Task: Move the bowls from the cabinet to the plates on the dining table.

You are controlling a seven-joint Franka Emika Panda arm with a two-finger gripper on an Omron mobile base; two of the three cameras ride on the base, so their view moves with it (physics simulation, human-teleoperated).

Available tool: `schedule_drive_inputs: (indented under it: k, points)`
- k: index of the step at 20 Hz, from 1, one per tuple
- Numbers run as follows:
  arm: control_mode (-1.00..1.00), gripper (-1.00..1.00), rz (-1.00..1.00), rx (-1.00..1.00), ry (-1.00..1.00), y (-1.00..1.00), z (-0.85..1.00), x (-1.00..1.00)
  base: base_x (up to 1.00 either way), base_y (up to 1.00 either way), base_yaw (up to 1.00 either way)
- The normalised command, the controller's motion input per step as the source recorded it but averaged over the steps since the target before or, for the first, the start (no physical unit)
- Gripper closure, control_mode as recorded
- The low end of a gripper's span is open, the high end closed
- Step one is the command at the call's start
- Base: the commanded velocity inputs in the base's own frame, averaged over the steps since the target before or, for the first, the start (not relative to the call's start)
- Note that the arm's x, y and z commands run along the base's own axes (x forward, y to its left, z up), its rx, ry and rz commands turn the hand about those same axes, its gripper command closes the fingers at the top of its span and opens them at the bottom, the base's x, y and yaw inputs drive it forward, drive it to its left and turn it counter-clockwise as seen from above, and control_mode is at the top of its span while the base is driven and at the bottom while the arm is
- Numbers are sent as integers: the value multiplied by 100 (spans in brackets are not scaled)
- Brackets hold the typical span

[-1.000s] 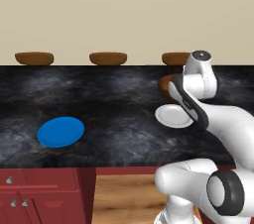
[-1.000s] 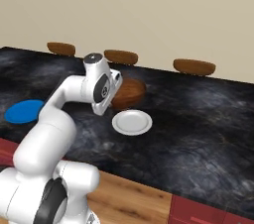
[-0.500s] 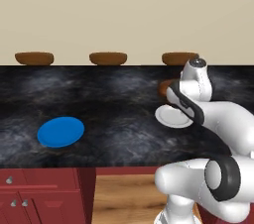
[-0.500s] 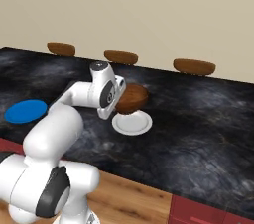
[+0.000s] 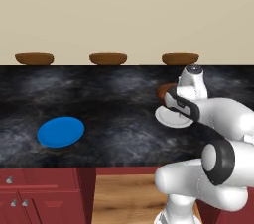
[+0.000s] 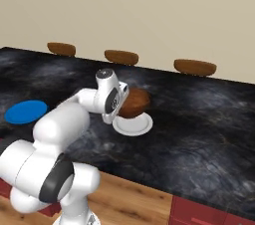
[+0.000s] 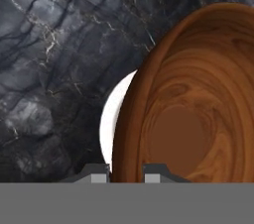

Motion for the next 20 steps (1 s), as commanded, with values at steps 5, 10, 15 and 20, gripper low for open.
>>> schedule_drive_inputs:
  k: [5, 10, 15, 20]
  points:
    - [-100, 100, 0, 0, 0, -6, -27, 21, 0, 0, 0]
    - [-100, 100, 0, 0, 0, -6, -26, 21, 0, 0, 0]
    - [-100, 100, 0, 0, 0, -5, -26, 20, 0, 0, 0]
    - [-100, 100, 0, 0, 0, -5, -25, 21, 0, 0, 0]
